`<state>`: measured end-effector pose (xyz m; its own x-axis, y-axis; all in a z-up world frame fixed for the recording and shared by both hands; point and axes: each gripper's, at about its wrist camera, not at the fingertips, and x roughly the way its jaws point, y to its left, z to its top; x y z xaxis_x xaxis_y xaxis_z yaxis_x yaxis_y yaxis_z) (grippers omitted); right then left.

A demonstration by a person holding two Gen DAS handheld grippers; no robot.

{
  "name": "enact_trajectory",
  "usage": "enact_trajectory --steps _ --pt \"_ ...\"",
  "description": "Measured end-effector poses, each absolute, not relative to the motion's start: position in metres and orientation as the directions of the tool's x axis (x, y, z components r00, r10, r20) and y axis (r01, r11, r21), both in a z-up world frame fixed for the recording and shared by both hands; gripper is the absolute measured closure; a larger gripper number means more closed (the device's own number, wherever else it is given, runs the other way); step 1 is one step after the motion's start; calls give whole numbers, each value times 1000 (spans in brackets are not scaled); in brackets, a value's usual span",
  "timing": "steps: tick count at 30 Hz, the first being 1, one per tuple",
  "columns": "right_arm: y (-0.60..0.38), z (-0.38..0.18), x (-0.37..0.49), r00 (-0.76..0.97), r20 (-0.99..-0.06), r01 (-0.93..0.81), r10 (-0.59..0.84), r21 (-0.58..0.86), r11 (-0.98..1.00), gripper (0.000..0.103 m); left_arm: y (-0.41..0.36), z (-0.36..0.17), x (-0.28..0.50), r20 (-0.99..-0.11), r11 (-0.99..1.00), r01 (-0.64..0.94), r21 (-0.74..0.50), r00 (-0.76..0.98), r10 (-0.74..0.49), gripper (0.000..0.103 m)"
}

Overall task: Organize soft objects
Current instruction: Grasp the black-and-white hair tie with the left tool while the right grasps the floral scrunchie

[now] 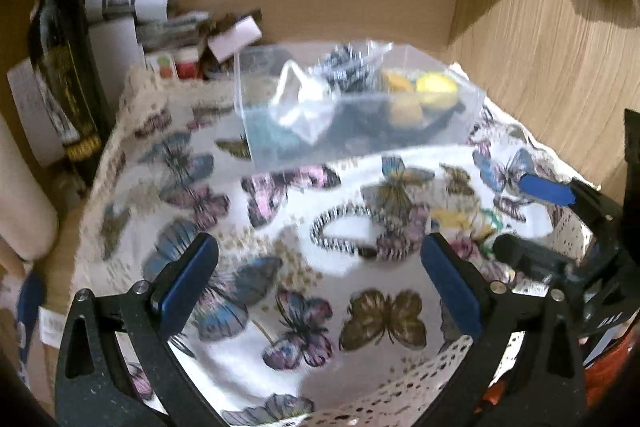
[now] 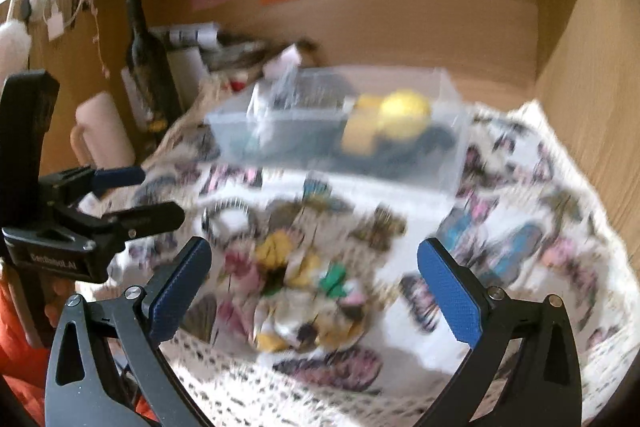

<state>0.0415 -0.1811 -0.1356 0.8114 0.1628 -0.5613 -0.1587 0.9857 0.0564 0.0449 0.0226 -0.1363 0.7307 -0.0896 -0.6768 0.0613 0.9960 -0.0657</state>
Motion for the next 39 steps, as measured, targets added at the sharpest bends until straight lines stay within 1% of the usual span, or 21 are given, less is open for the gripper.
enact_trajectory --steps 3,5,8,9,10,11,12,13,16,20,21,22,26,29,30,31,32,34,37,39 --pt "-179 -148 42 788 -593 -163 166 59 985 0 18 -149 47 -709 995 68 -71 699 -99 0" --pt "-179 -154 43 776 -608 -166 166 58 985 7 15 -157 51 -730 994 74 -74 675 -105 0" --pt "-177 -155 38 784 -606 -160 136 13 987 29 11 -163 55 -749 994 76 -74 654 -106 0" --pt "-178 -154 37 784 -606 -164 138 12 986 43 10 -163 56 -747 995 74 -69 657 -101 0" --pt "-179 -153 37 783 -606 -165 141 16 986 54 9 -162 58 -747 995 75 -67 657 -100 0" --pt "-181 -153 37 781 -607 -168 147 23 986 59 8 -163 60 -748 994 77 -72 656 -104 0" --pt "-182 -152 37 780 -607 -170 152 29 985 67 7 -163 62 -750 994 79 -79 653 -111 0" --pt "-185 -152 37 782 -604 -167 155 36 985 72 5 -163 64 -751 993 82 -86 649 -118 0" --pt "-189 -148 38 793 -590 -156 153 45 987 79 1 -161 69 -748 992 87 -87 652 -122 0" --pt "-196 -139 34 820 -556 -135 136 42 990 80 0 -162 74 -745 991 71 -114 654 -133 1" --pt "-198 -137 33 826 -548 -130 132 42 991 80 0 -162 76 -744 990 75 -119 654 -139 6" --pt "-200 -135 32 832 -540 -125 129 43 991 80 0 -162 77 -744 990 77 -119 653 -140 15" --pt "-205 -127 31 846 -518 -119 124 44 992 80 1 -163 85 -745 989 81 -120 651 -144 31" --pt "-205 -121 33 855 -503 -120 122 37 992 80 4 -163 88 -747 989 81 -123 649 -147 47" --pt "-205 -118 33 859 -497 -120 123 38 992 80 5 -162 89 -746 990 79 -120 650 -142 56" --pt "-206 -116 34 863 -491 -118 122 39 992 80 7 -162 90 -746 990 78 -119 651 -141 63" --pt "-206 -113 35 866 -485 -115 119 39 993 80 8 -162 90 -744 990 76 -122 653 -142 67" --pt "-208 -108 37 873 -474 -110 114 36 993 80 11 -161 90 -742 989 77 -125 655 -144 79" --pt "-211 -101 40 882 -458 -105 107 31 994 80 16 -158 90 -740 988 69 -135 657 -146 89" --pt "-213 -97 42 888 -447 -101 104 30 994 80 19 -154 90 -732 988 63 -140 666 -146 90"
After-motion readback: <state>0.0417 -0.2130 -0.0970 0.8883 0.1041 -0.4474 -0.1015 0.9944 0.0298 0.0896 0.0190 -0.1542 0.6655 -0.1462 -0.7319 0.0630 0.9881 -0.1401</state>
